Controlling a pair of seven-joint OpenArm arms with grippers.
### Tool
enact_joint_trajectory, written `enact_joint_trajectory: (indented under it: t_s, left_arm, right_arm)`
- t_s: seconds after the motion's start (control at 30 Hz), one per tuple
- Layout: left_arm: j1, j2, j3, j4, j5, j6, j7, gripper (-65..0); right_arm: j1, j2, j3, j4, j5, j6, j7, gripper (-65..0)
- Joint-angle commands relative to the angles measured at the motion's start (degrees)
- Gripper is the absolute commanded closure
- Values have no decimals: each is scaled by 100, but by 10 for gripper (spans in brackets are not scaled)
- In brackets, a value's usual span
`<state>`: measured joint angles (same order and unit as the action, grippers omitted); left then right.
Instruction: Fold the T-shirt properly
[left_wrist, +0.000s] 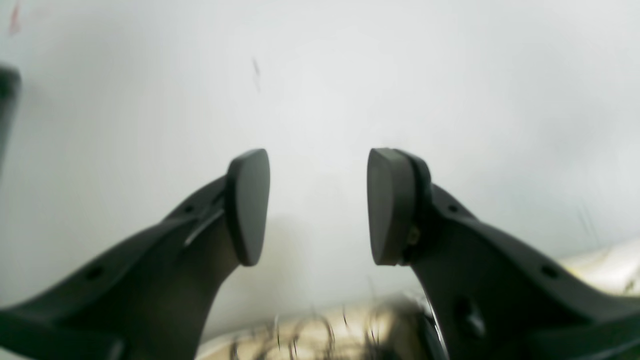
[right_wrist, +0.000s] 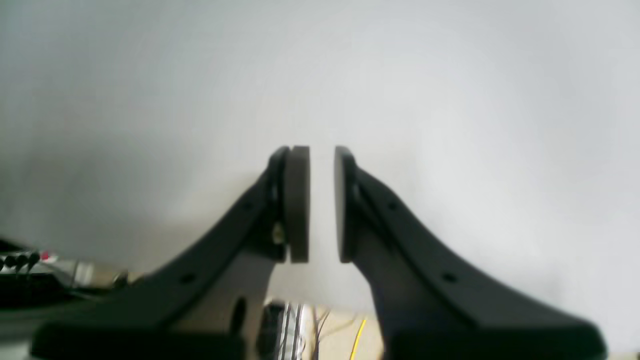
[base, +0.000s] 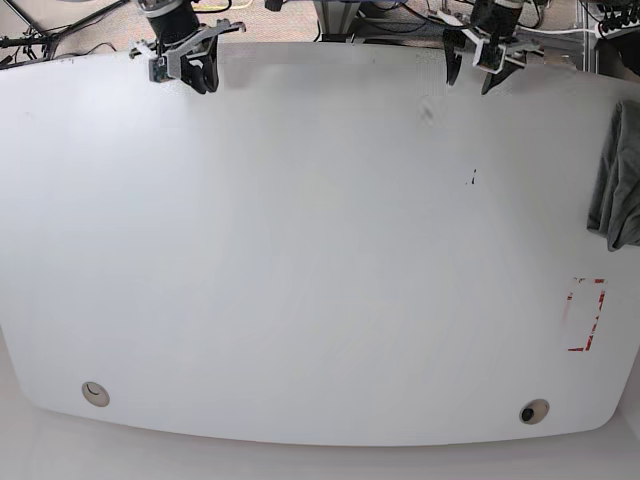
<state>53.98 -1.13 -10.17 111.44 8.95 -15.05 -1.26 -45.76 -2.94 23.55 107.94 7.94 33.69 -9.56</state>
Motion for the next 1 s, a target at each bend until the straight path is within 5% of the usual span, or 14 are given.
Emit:
enact_joint_trajectory:
  t_s: [0.0,0.23,0.47,0.77,0.97]
  left_arm:
    - [515,-6,-16,219,-73,32,-169,-285]
    - [1191,-147,-7,78,-73,32,-151,-285]
    - [1244,-437,266,-1284,-73,32,-151,-285]
    - [136,-868,837,-3755,-91,32,-195,-282]
    - [-1182,-1000,1022,-5636,-688,32,-195,-282]
  right_arm:
    - [-431,52,23,120,238,20,134,-79]
    - [-1363,8,-12,-29,414,20,486,-79]
    - [-1776,-115,-250,-838,326,20,917,-79]
    - [-1204,-141,-276,-2930,-104,20,1374,-79]
    - [-308,-44,-250,-4513,-605,-24,1743,-79]
